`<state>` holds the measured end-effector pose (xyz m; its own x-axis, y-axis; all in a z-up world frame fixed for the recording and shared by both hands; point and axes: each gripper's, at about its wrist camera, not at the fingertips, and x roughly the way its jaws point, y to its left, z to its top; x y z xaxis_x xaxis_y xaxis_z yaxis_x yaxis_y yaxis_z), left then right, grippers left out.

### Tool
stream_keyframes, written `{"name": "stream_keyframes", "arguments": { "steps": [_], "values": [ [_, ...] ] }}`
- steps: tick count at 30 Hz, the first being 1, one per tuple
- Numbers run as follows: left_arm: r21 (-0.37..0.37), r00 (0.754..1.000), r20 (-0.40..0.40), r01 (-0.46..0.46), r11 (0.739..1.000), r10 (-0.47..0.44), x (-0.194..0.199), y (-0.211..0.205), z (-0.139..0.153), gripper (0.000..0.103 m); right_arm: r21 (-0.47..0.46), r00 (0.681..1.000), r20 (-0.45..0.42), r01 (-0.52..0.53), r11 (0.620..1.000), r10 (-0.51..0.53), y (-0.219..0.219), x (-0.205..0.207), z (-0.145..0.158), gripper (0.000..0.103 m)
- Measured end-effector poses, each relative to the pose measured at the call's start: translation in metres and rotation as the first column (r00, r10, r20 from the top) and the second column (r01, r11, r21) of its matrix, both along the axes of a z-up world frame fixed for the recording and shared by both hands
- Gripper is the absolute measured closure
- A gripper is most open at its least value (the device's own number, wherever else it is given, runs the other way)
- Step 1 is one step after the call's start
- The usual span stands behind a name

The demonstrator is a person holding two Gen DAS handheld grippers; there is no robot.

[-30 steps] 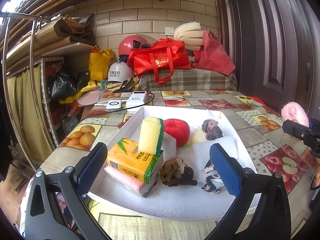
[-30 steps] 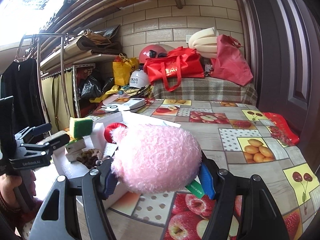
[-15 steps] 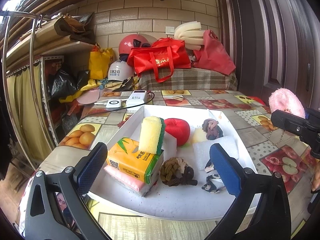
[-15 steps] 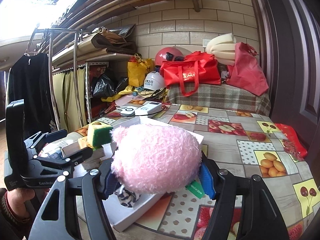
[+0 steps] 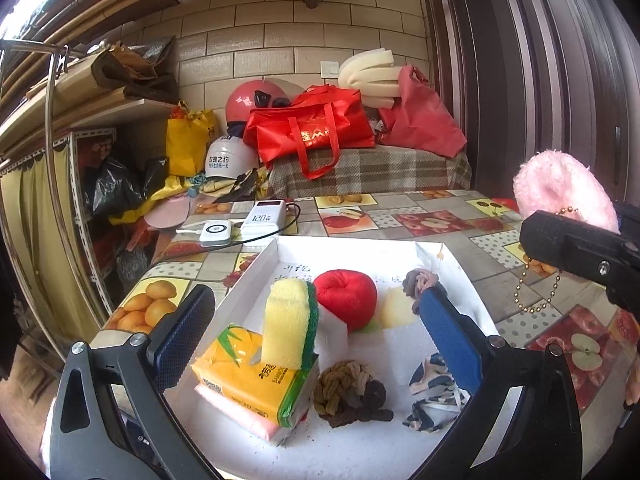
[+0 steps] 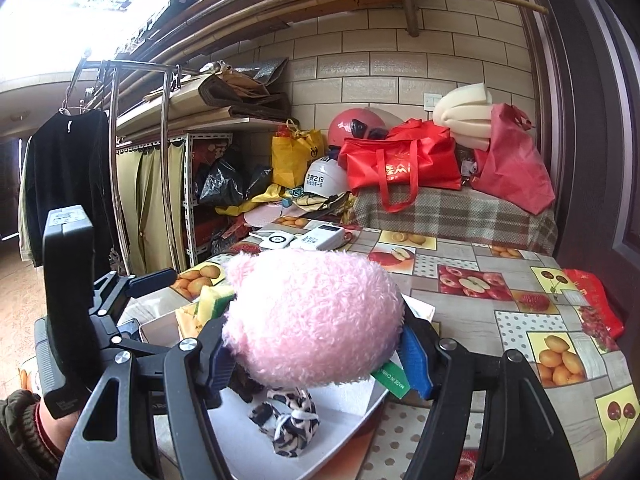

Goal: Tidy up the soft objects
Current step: 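Lift and carry the pink fluffy ball with the right tool toward the tray, then lower the pink ball into the tray beside the red ball and open the right tool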

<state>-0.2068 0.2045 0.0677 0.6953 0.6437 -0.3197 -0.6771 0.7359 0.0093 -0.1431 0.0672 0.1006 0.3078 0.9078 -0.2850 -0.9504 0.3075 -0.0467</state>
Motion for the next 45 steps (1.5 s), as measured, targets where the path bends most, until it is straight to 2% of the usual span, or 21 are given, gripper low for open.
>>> {"name": "stream_keyframes", "arguments": {
  "steps": [5, 8, 12, 18, 25, 37, 39, 40, 45],
  "values": [
    [0.024, 0.998, 0.049, -0.042, 0.999, 0.041, 0.001, 0.009, 0.014, 0.000, -0.004, 1.000, -0.024, 0.007, 1.000, -0.007, 0.014, 0.004, 0.000, 0.034],
    [0.007, 0.996, 0.074, -0.058, 0.998, 0.057, -0.003, 0.016, 0.015, 0.000, -0.002, 0.999, -0.043, 0.016, 1.000, -0.016, 0.020, 0.008, 0.000, 0.033],
    [-0.023, 0.997, 0.042, -0.061, 0.998, 0.061, -0.002, 0.022, 0.009, 0.000, -0.015, 0.998, -0.058, 0.021, 1.000, -0.022, 0.032, 0.012, -0.001, 0.033],
    [0.000, 0.999, -0.004, -0.047, 0.999, 0.047, 0.006, 0.016, 0.005, 0.000, -0.046, 0.996, -0.075, 0.036, 0.998, -0.039, 0.056, 0.022, -0.004, 0.033],
    [-0.017, 0.998, -0.036, -0.045, 0.999, 0.044, 0.012, 0.017, -0.001, 0.000, -0.068, 0.990, -0.117, 0.067, 0.995, -0.075, 0.073, 0.038, -0.007, 0.033],
    [-0.037, 0.998, -0.033, -0.045, 0.998, 0.044, 0.013, 0.019, -0.005, 0.000, -0.127, 0.983, -0.162, 0.062, 0.990, -0.082, 0.098, 0.050, -0.015, 0.033],
    [-0.048, 0.999, -0.033, -0.045, 0.998, 0.043, 0.013, 0.021, -0.005, 0.000, -0.147, 0.984, -0.169, 0.039, 0.988, -0.064, 0.102, 0.050, -0.016, 0.027],
    [-0.053, 0.998, -0.034, -0.045, 0.998, 0.043, 0.014, 0.021, -0.006, 0.000, -0.149, 0.984, -0.164, 0.038, 0.988, -0.063, 0.103, 0.050, -0.017, 0.019],
    [-0.051, 0.998, -0.039, -0.051, 0.997, 0.049, 0.013, 0.023, -0.007, 0.000, -0.104, 0.990, -0.128, 0.050, 0.993, -0.063, 0.095, 0.042, -0.011, 0.011]
  ]
}}
